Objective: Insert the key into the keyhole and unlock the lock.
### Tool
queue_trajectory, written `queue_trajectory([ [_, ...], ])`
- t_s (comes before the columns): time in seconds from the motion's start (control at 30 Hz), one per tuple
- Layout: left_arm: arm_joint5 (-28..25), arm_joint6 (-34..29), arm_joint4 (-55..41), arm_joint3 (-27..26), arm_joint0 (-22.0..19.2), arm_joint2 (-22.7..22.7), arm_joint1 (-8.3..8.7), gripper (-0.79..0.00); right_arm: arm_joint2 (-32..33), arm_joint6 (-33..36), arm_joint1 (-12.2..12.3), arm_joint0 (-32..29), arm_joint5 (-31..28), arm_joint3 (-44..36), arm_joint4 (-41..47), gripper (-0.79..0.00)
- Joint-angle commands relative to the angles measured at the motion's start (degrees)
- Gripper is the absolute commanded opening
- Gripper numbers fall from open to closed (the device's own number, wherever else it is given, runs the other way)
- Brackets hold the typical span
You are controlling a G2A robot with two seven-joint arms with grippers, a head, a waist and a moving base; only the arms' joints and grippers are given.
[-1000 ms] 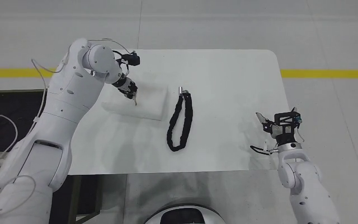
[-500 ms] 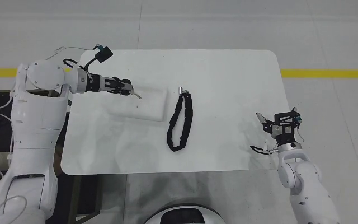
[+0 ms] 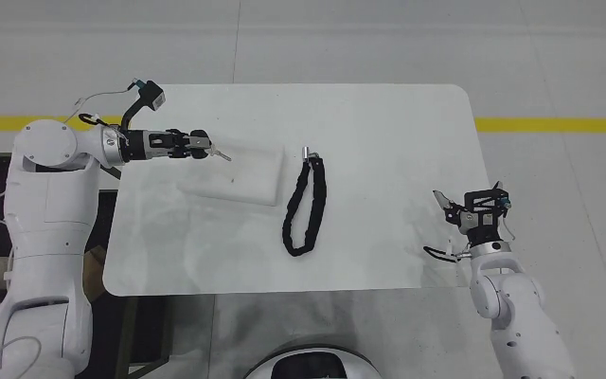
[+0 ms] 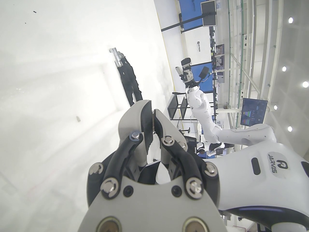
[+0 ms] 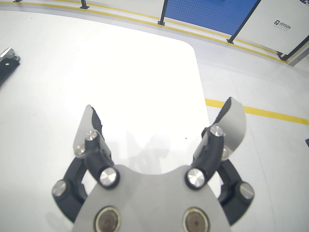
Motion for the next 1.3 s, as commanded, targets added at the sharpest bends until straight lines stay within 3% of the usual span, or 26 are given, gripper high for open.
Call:
queue_trajectory([
  [0.0,0.0,0.0,-0.01,0.0,0.0,0.0,0.0,-0.785,0.0,0.0,0.0,0.0,0.0,0.0,0.0,0.0],
  [0.47,0.0,0.0,-0.01,0.0,0.0,0.0,0.0,-0.785,0.0,0.0,0.0,0.0,0.0,0.0,0.0,0.0],
  [0.5,0.0,0.0,-0.01,0.0,0.0,0.0,0.0,-0.785,-0.59,1.01,0.0,-0.94,-2.25,-0.79,1.03,0.0],
  [0.77,0.0,0.0,-0.01,0.0,0.0,0.0,0.0,-0.785,-8.53,26.67,-0.46,3.4,-8.4,-15.73,6.77,0.0],
  [0.87,0.0,0.0,-0.01,0.0,0.0,0.0,0.0,-0.785,-11.73,39.79,-0.74,8.29,-9.82,-18.82,12.54,0.0],
  [1.0,0.0,0.0,-0.01,0.0,0.0,0.0,0.0,-0.785,-16.86,54.94,-1.47,16.65,-7.22,-19.87,18.01,0.0],
  [1.13,0.0,0.0,-0.01,0.0,0.0,0.0,0.0,-0.785,-20.44,60.83,-2.32,21.91,-2.87,-20.05,18.53,0.0],
  [1.27,0.0,0.0,-0.01,0.0,0.0,0.0,0.0,-0.785,-20.78,60.37,-2.4,22.83,-2.22,-21.11,14.44,0.0],
])
